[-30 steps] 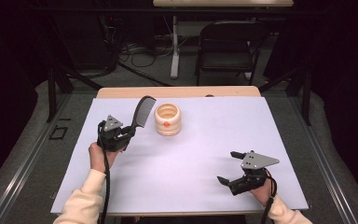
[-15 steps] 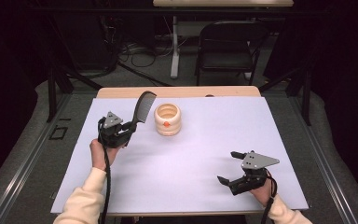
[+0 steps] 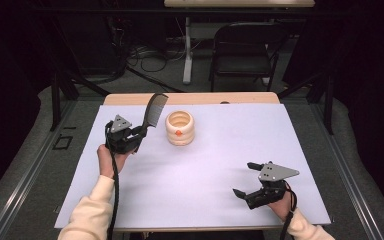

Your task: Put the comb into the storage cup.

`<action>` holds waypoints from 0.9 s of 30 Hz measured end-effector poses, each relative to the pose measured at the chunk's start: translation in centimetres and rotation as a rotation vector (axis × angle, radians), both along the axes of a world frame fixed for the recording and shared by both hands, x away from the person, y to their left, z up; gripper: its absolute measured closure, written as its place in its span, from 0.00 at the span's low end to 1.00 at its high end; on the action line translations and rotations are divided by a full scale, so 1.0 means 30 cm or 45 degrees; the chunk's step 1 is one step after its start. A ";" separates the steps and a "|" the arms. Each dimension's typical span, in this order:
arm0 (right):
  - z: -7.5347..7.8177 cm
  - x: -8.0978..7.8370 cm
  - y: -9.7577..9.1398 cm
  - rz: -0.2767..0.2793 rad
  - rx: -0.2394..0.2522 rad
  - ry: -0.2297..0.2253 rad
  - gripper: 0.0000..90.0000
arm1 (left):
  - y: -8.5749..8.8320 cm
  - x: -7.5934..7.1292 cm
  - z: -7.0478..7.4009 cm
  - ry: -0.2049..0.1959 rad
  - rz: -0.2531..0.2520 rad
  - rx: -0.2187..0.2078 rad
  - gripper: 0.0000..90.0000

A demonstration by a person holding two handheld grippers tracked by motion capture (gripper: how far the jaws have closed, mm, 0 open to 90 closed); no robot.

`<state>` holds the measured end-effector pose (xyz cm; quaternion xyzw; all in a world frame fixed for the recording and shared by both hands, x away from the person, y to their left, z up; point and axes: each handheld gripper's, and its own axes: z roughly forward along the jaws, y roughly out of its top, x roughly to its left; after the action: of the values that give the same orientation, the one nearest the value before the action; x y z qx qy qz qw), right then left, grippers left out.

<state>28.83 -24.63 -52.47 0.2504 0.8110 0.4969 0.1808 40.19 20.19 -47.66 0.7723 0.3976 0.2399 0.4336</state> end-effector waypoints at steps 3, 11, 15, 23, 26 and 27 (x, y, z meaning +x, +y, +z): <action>0.000 0.001 0.000 0.002 -0.001 0.000 0.00 | -0.002 0.005 0.002 0.002 -0.008 0.002 0.81; 0.000 0.000 0.000 0.000 0.000 -0.001 0.00 | -0.013 0.015 0.009 -0.007 -0.025 -0.003 0.81; 0.000 0.001 -0.001 0.002 0.001 0.000 0.00 | -0.013 0.022 0.012 -0.005 -0.032 0.000 0.81; 0.000 0.001 -0.002 0.000 0.003 -0.001 0.00 | -0.027 0.031 0.018 -0.009 -0.049 -0.010 0.81; 0.000 0.002 -0.002 -0.001 0.002 0.001 0.00 | -0.031 0.034 0.020 -0.008 -0.054 -0.012 0.81; 0.000 0.002 -0.003 -0.001 0.002 0.001 0.00 | -0.032 0.036 0.021 -0.009 -0.055 -0.013 0.81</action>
<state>28.88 -24.71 -52.46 0.2512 0.8106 0.4972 0.1806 41.27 19.24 -47.03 0.7776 0.3804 0.2312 0.4441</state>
